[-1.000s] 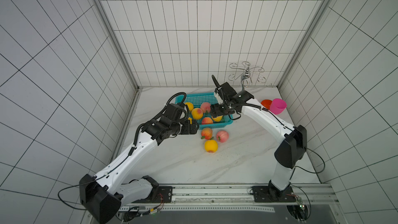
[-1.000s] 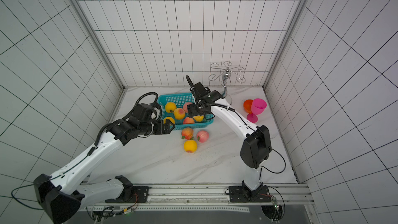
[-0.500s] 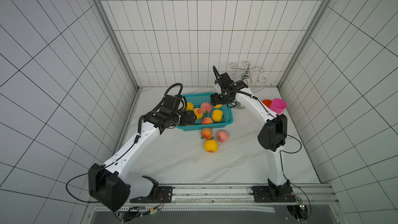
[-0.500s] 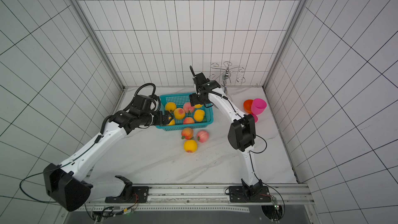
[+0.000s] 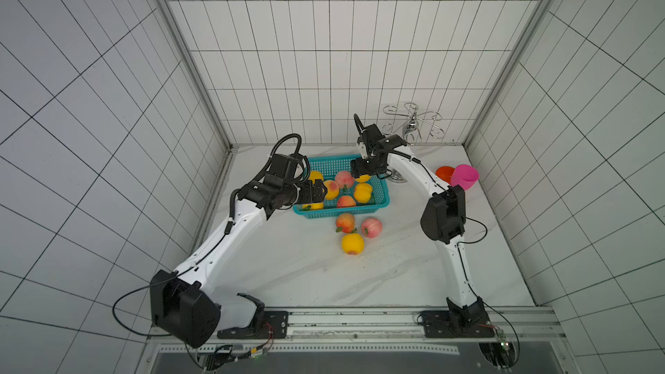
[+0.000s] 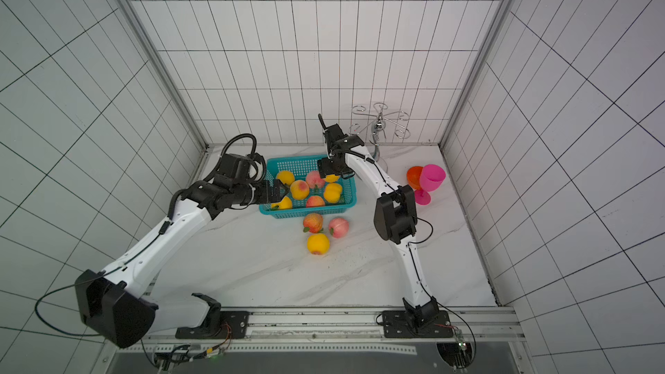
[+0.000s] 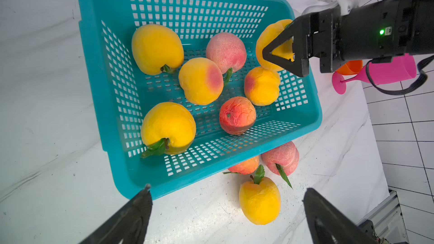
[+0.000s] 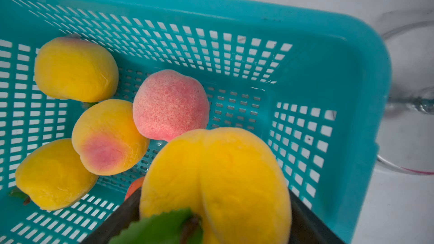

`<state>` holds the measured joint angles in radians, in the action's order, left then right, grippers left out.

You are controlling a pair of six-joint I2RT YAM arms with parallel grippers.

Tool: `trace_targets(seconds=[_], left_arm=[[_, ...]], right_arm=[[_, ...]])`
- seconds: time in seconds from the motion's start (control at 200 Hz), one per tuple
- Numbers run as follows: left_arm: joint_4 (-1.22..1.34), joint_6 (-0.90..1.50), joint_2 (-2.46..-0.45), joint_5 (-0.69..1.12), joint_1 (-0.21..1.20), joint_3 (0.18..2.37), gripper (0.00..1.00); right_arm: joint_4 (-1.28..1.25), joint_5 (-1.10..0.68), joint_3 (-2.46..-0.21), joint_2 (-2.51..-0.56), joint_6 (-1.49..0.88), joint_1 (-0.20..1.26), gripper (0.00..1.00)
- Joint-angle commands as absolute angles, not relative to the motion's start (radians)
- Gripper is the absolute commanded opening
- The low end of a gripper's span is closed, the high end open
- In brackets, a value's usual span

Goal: Put the peaches into the basket
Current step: Place the peach in the basket.

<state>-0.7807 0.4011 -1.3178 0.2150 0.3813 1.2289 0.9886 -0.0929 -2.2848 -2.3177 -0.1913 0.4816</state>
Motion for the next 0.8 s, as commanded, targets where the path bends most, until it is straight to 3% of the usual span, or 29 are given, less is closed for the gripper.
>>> trace_targets(seconds=[0.0, 0.794], left_arm=[[-0.768, 0.377, -1.298, 0.217, 0.366, 1.218, 0.99], [-0.77, 0.397, -1.317, 0.221, 0.354, 1.22, 0.99]], right_arm=[[1.016, -0.094, -2.348, -2.342, -0.18, 0.468, 0.82], [1.025, -0.075, -2.39, -2.419, -0.18, 0.467, 0.86]])
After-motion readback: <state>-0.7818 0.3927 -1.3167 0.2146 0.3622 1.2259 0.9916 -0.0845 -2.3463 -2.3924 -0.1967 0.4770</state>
